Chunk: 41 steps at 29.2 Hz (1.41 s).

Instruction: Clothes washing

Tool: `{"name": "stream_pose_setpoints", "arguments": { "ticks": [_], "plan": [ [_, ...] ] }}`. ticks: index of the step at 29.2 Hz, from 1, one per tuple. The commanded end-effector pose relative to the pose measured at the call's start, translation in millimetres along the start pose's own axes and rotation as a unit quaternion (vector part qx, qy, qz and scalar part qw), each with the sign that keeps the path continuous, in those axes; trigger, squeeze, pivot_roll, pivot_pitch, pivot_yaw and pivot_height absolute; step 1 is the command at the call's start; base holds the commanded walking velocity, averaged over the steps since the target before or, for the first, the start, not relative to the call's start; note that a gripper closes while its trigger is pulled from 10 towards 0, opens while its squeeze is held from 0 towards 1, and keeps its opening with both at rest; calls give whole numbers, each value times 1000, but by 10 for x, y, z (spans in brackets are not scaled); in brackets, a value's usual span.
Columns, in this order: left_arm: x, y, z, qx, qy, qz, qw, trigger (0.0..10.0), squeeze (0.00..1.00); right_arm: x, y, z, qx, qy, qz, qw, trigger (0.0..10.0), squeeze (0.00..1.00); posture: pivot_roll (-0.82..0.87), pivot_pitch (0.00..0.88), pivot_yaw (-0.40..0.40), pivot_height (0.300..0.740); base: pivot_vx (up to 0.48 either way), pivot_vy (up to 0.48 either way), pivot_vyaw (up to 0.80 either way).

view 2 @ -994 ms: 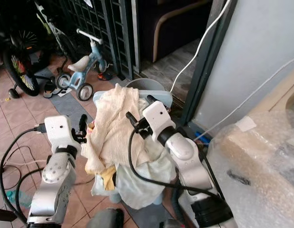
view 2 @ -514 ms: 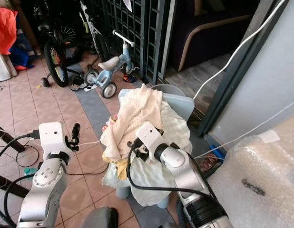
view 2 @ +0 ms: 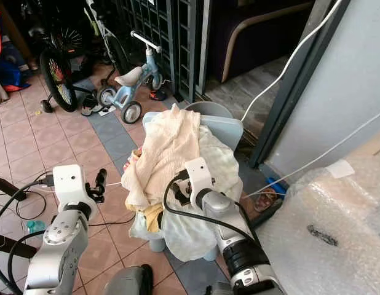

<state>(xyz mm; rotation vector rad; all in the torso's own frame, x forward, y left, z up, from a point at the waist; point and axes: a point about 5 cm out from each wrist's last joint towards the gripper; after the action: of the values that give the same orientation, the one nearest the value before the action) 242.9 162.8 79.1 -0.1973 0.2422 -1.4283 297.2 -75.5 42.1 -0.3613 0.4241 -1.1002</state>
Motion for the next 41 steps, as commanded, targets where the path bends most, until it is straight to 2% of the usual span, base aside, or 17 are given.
{"name": "stream_pose_setpoints", "arguments": {
  "ticks": [1, 9, 12, 33, 36, 37, 41],
  "plan": [
    [-21, -14, 61, 9, 2, 3, 1000, 10000, 0, -38, 33, -12, -3, 18, -4, 1000, 0, 0, 80, 67, 35, 740, 0, 0, 0],
    [-76, -48, 44, 5, 2, 15, 1000, 10000, 0, -37, 59, -44, -7, 28, -5, 1000, 0, 0, 89, 72, 27, 740, 0, 0, 0],
    [-58, -40, 52, 6, 3, 13, 1000, 10000, 0, 22, 59, -63, -11, 33, -13, 999, 0, 0, 85, 72, 27, 740, 0, 0, 0],
    [-20, -17, 87, 14, 4, 15, 1000, 10000, 0, 96, 75, 4, 2, 44, -22, 999, 0, 0, 73, 73, 17, 740, 0, 0, 0],
    [-16, -20, 86, 16, 3, 15, 1000, 10000, 0, 124, 66, 79, 25, 57, -28, 998, 0, 0, 71, 71, 14, 740, 0, 0, 0],
    [-10, -27, 82, 16, 3, 15, 1000, 10000, 0, 140, 45, 181, 59, 78, -28, 995, 0, 0, 70, 68, 9, 740, 0, 0, 0],
    [4, -39, 69, 16, 1, 16, 1000, 10000, 0, 170, -38, 429, 141, 82, -27, 986, 0, 0, 68, 57, 3, 740, 0, 0, 0]
  ]
}}
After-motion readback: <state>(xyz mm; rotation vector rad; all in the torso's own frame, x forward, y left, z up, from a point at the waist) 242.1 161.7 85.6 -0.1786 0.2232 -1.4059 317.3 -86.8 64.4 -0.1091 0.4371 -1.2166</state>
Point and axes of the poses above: a point about 5 cm out from each wrist's last joint towards the gripper, its own y axis pointing out of the wrist towards the gripper, its own z axis along the axis of the wrist's last joint, x = y × z, and after that the axes turned 4 degrees about y, right-handed
